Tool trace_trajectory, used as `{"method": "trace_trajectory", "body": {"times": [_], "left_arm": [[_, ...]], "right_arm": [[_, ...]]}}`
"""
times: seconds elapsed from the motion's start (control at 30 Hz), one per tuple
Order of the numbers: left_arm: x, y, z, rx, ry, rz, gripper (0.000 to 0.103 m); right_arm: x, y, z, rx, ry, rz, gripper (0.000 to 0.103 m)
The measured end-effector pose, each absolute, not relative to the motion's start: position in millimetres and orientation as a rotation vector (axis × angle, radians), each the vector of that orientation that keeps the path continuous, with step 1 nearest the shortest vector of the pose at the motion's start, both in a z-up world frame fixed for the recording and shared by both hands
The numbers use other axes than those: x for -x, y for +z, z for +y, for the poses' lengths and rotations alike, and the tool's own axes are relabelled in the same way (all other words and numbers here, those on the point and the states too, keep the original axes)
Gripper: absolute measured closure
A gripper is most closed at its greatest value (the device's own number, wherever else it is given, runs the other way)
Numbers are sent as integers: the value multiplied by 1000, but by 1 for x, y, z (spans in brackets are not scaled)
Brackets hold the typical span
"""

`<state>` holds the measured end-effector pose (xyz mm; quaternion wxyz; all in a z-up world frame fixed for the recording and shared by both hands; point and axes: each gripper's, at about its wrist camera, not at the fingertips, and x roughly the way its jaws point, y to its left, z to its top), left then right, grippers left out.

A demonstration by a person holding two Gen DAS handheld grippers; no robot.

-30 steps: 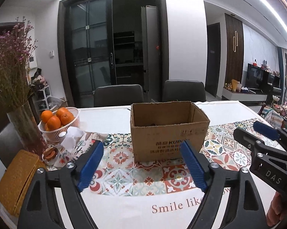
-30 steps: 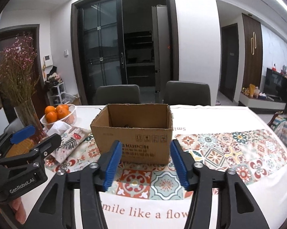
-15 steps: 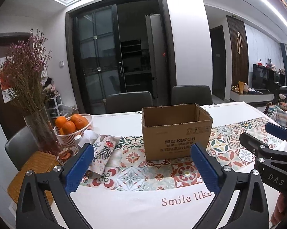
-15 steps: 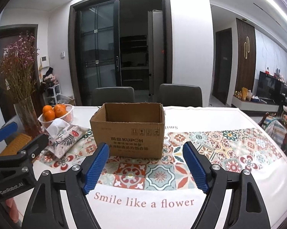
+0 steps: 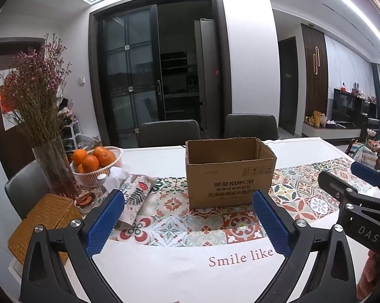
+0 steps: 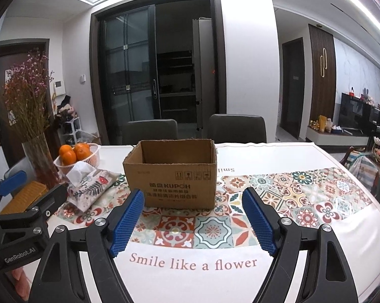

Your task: Organize rigid objects

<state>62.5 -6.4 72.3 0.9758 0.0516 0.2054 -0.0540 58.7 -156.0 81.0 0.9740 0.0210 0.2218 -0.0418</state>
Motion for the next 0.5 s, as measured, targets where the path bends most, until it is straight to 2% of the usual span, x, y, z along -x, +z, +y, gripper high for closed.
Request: {"method": "trace_trajectory", "body": {"times": [0.5], "left_arm": [[-61, 74, -6, -93, -103, 410, 0]], "right_arm": [[-55, 85, -156, -40, -98, 433, 22]]}}
